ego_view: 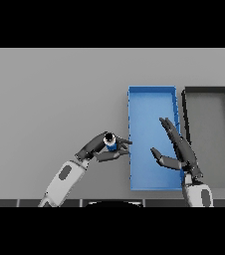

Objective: Pick up the blue pipe and place it into the blue bin.

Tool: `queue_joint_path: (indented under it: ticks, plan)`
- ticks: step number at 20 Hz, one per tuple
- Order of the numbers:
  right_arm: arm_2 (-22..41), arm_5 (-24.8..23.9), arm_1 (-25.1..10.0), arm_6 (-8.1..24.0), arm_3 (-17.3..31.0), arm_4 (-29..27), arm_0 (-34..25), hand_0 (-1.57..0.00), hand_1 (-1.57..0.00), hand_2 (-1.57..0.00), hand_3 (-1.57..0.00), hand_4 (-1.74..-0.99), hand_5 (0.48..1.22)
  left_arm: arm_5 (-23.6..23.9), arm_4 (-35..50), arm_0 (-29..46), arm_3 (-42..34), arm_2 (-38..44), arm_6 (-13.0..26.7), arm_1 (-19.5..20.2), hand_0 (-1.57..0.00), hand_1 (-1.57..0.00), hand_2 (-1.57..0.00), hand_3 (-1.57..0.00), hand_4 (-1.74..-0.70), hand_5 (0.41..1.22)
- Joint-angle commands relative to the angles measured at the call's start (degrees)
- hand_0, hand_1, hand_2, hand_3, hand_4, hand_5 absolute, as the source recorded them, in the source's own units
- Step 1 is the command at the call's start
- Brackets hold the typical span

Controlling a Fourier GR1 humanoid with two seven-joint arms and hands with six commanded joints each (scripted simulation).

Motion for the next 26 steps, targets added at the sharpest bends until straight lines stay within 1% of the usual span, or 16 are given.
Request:
queue_joint_path:
  ticks: [1, 3, 5, 7, 9, 10, 12, 14, 15, 19, 20, 21, 23, 24, 25, 26]
  plan:
    - [0.5, 1.7, -1.2, 2.4, -0.8, -2.0, -2.1, 0.0, -0.02, -0.12, 0.0, -1.228, 0.588, -0.2, 0.4, -0.1, -0.4, 0.5, 0.8, 0.0, -1.57, -1.57, -1.57, -1.57, -1.47, 1.221]
    - [1.7, 4.2, -3.7, 7.8, -3.1, -6.2, -6.6, 0.0, -0.01, -0.11, 0.0, -1.247, 0.568, -0.7, -0.1, 1.0, -1.0, 0.5, 0.6, 0.0, -1.57, -1.57, -1.57, -1.57, -1.47, 1.221]
    - [3.4, 5.1, -5.1, 12.2, -4.2, -7.4, -11.3, 0.0, -0.01, -0.1, 0.0, -1.261, 0.56, -1.1, -0.8, 1.4, -1.4, 0.4, 0.8, -0.3, -1.57, -1.57, -1.57, -1.57, -1.47, 1.221]
    - [6.0, 6.2, -5.9, 14.8, -4.8, -6.1, -14.6, 0.0, 0.0, -0.08, 0.0, -1.281, 0.558, -1.8, -1.1, 1.0, -0.5, 1.4, 1.3, -0.1, -1.57, -1.57, -1.57, -1.57, -1.47, 1.221]
    - [7.9, 7.3, -5.8, 17.3, -4.7, -6.8, -18.9, 0.0, 0.0, -0.05, 0.0, -1.296, 0.556, -1.8, -1.9, 0.2, -0.5, 1.9, 1.6, -0.6, -1.57, -1.57, -1.57, -1.57, -1.47, 1.221]
    - [9.2, 7.8, -5.3, 17.5, -4.2, -6.2, -20.3, 0.0, 0.0, -0.04, 0.0, -1.298, 0.559, -2.1, -2.2, 0.0, 0.1, 2.2, 0.8, -0.9, -1.57, -1.57, -1.57, -1.57, -1.47, 1.221]
    - [10.6, 9.0, -4.6, 19.3, -3.2, -7.5, -22.7, 0.0, 0.0, -0.04, 0.0, -1.3, 0.56, -3.2, -1.8, 0.7, 0.5, 2.9, 0.3, -0.7, -1.57, -1.57, -1.57, -1.57, -1.47, 1.221]
    - [12.0, 9.4, -2.8, 21.3, -1.2, -8.5, -26.2, 0.0, 0.0, -0.04, 0.0, -1.282, 0.555, -3.6, -2.4, -0.1, 1.0, 3.2, -0.2, -1.6, -1.57, -1.57, -1.57, -1.57, -1.47, 1.221]
    - [12.7, 10.4, -2.6, 20.8, -0.7, -8.1, -27.1, 0.0, 0.0, -0.05, 0.0, -1.268, 0.555, -3.8, -2.8, 0.0, 0.9, 3.0, -0.7, -2.2, -1.57, -1.57, -1.57, -1.57, -1.46, 1.221]
    - [14.0, 11.2, -1.0, 23.5, 2.7, -7.7, -33.5, -0.01, -0.02, -0.07, 0.0, -1.223, 0.54, -6.2, -1.1, 0.5, 0.4, 3.9, 1.7, -3.0, -1.57, -1.57, -1.57, -1.57, -1.47, 1.221]
    - [14.3, 11.8, -0.3, 23.3, 4.4, -7.4, -34.8, -0.01, -0.02, -0.07, 0.0, -1.209, 0.534, -6.5, -1.4, 0.3, 0.8, 4.4, 1.5, -2.6, -1.57, -1.57, -1.57, -1.57, -1.47, 1.221]
    - [14.2, 12.2, -0.2, 24.1, 5.7, -7.5, -35.9, -0.02, -0.03, -0.08, 0.0, -1.196, 0.526, -6.2, -2.1, 0.5, 0.8, 4.7, 1.7, -2.6, -1.57, -1.57, -1.57, -1.57, -1.47, 1.221]
    - [14.2, 13.2, 0.8, 23.8, 8.0, -7.9, -38.0, -0.03, -0.04, -0.09, 0.0, -1.184, 0.516, -6.3, -3.3, 1.2, 0.2, 4.4, 1.5, -3.0, -1.57, -1.57, -1.57, -1.57, -1.47, 1.221]
    - [14.6, 13.6, 1.3, 24.1, 9.2, -7.6, -38.8, -0.03, -0.06, -0.11, -0.01, -1.192, 0.507, -6.5, -3.6, 1.3, 0.1, 4.5, 1.3, -3.1, -1.57, -1.57, -1.57, -1.57, -1.47, 1.221]
    - [15.0, 13.8, 1.9, 24.4, 10.2, -7.0, -39.8, -0.07, -0.11, -0.17, -0.04, -1.204, 0.497, -6.2, -4.1, 1.0, 0.3, 5.0, 2.4, -3.4, -1.57, -1.57, -1.57, -1.57, -1.47, 1.221]
    - [15.6, 14.4, 2.3, 24.0, 10.6, -6.7, -39.8, -0.17, -0.22, -0.26, -0.13, -1.233, 0.487, -6.4, -4.3, 1.1, 0.2, 5.3, 2.8, -3.4, -1.57, -1.57, -1.57, -1.57, -1.46, 1.221]
